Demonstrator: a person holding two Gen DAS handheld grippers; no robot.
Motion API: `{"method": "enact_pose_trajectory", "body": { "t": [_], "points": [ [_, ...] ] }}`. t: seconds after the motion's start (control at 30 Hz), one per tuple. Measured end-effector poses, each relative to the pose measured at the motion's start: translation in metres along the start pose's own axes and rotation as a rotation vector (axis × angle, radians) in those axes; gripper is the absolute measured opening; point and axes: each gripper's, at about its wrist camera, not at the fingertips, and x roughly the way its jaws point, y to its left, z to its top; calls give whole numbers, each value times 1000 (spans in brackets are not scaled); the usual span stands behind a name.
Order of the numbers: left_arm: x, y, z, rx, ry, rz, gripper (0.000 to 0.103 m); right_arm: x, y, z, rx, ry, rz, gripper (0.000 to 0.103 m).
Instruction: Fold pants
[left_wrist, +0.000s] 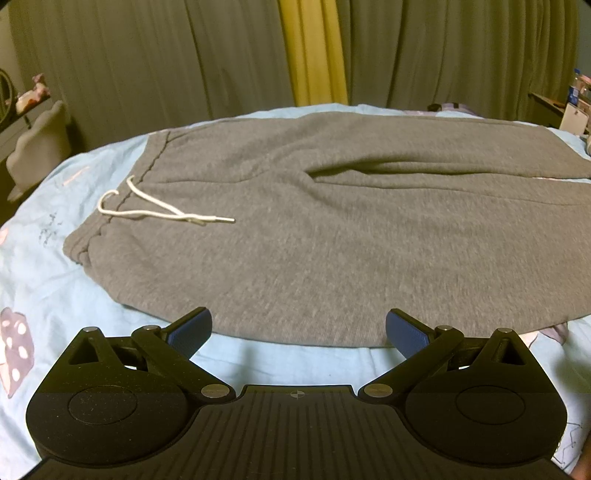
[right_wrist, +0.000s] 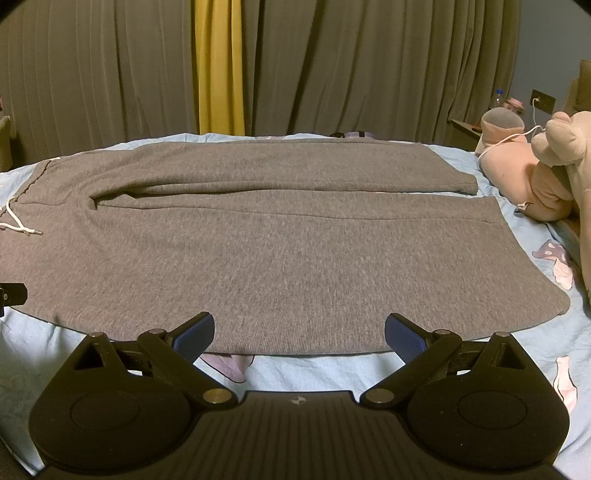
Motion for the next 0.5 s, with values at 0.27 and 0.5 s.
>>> {"method": "enact_pose_trajectory", "body": {
  "t": [0.27,0.5],
  "points": [
    [0,-1,-1,2,6,5,103,0,0,0,1,2,0,99],
    [0,-1,-1,3,7,4,103,1,0,0,1,2,0,99]
  ]
}}
